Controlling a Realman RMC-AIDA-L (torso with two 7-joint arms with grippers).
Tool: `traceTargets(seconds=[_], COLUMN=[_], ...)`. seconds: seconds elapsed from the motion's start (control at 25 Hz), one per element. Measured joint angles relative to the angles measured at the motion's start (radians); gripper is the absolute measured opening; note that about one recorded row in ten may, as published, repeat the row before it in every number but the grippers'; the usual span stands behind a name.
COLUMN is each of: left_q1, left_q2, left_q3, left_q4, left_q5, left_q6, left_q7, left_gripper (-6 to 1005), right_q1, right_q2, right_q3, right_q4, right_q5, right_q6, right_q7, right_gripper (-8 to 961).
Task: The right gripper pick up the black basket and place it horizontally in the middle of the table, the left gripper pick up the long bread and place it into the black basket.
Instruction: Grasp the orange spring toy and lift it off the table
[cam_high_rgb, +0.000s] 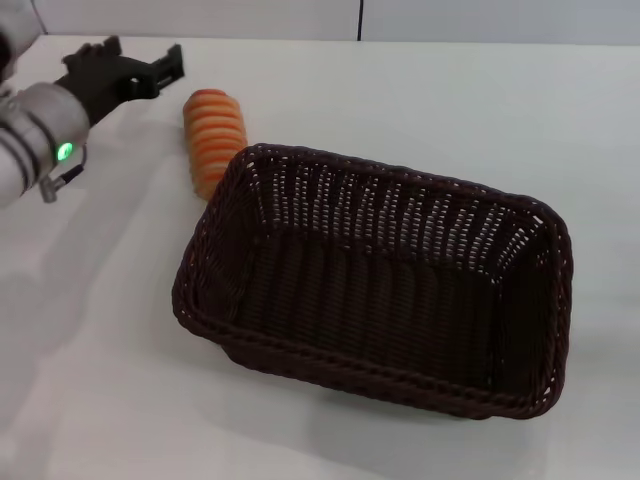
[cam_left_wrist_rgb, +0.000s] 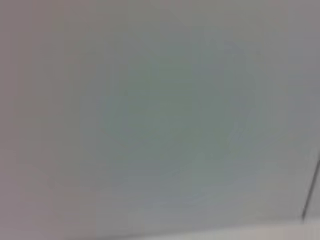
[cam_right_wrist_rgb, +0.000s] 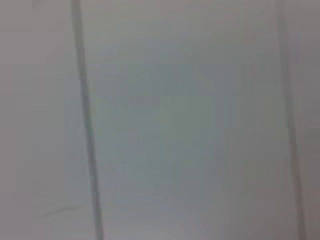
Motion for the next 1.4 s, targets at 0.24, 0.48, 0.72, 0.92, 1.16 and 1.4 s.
traceTargets(seconds=[0.24, 0.48, 0.72, 0.92, 1.16, 1.4], left_q1=[-0.048, -0.142, -0.225, -0.279, -0.31, -0.295], left_q2=[-0.077, -0.195, -0.189, -0.19, -0.189, -0.191], left_q3=[-0.173, -0.414, -0.429, -0.43, -0.429, -0.422], left_q4=[-0.233, -0.215, -0.1, 0.029, 0.081, 0.051], left_q5=[0.063, 0.034, -0.05, -0.064, -0.073, -0.073], left_q6=[-0.585, -0.876, -0.883, -0.831, -0.828, -0.83], left_q7=[0.195, 0.459, 0.494, 0.494, 0.502, 0.547], left_gripper=[851, 852, 854, 854, 843, 762], right_q1=[0.004, 0.016, 0.021, 0.025, 0.032, 0.033], right_q2=[0.001, 0.001, -0.001, -0.001, -0.001, -0.004], right_q3=[-0.001, -0.004, -0.005, -0.006, -0.005, -0.004], right_q4=[0.097, 0.131, 0.132, 0.132, 0.133, 0.131], right_q5=[0.008, 0.017, 0.015, 0.011, 0.008, 0.007], right_q6=[0.108, 0.141, 0.144, 0.143, 0.139, 0.138], right_q7=[0.072, 0.086, 0.085, 0.083, 0.083, 0.082], right_gripper=[822, 819, 820, 820, 819, 819])
